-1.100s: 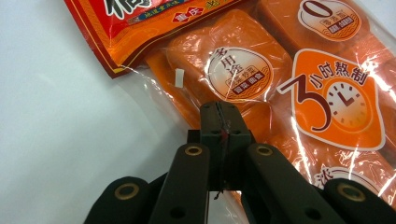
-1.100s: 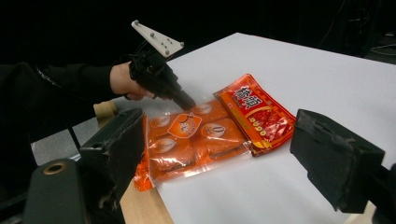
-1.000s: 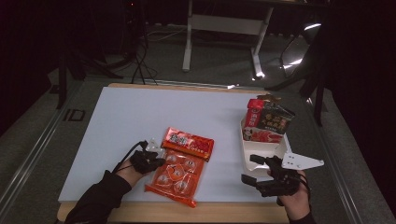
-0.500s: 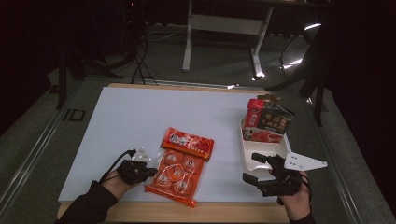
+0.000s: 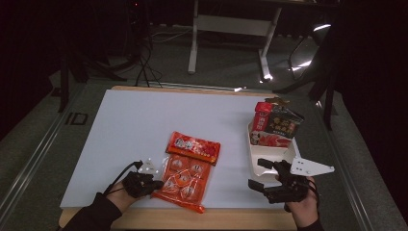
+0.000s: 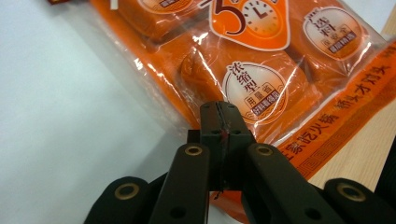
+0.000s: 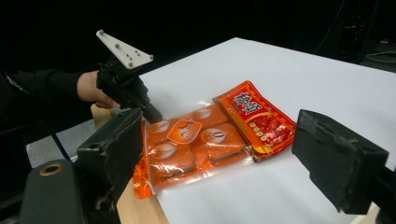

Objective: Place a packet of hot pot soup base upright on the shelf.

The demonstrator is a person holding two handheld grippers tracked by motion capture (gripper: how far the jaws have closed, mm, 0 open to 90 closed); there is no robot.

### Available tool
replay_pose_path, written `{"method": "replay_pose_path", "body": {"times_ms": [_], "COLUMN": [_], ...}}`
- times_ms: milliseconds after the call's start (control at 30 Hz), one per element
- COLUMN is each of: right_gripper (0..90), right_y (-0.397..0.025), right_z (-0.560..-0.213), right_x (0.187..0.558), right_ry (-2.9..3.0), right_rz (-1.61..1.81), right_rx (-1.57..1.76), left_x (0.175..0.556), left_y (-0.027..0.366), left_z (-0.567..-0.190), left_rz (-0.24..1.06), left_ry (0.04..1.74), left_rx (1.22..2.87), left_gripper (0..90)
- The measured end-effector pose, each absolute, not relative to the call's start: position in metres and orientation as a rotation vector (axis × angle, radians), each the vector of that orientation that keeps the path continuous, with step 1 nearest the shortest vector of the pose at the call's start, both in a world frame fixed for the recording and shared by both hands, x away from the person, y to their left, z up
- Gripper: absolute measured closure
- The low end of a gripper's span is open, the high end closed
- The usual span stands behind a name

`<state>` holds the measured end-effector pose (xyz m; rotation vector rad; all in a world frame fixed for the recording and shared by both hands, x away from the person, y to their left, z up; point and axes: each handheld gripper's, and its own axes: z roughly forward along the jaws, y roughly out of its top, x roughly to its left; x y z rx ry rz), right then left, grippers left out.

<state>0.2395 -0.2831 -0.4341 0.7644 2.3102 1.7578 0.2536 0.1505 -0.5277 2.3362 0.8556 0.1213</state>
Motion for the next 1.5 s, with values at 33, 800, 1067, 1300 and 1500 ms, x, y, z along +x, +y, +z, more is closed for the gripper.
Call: {"method": "replay_pose_path", "body": {"times_ms": [33,800,1067,1300,1500], "right_gripper": [16.4,16.4,16.3,16.4,16.4], "right_y": [-0.283,-0.282,-0.282,-0.281,-0.280], "right_z": [-0.434,-0.436,-0.435,-0.435,-0.436], "right_x": [0.239,0.239,0.238,0.237,0.237], "right_ry": [2.312,2.325,2.322,2.327,2.332], "right_rz": [1.759,1.748,1.744,1.741,1.736], "right_rx": [0.764,0.761,0.752,0.749,0.739], "left_x": [0.253,0.262,0.277,0.295,0.312], "left_y": [0.148,0.109,0.126,0.138,0.146], "left_z": [-0.528,-0.527,-0.511,-0.507,-0.511], "left_rz": [0.118,0.015,0.041,0.066,0.110], "left_ry": [0.850,0.774,0.850,0.907,0.959], "left_rx": [2.338,2.298,2.172,2.091,2.060], "left_gripper": [90.0,86.2,56.7,43.8,36.1]}}
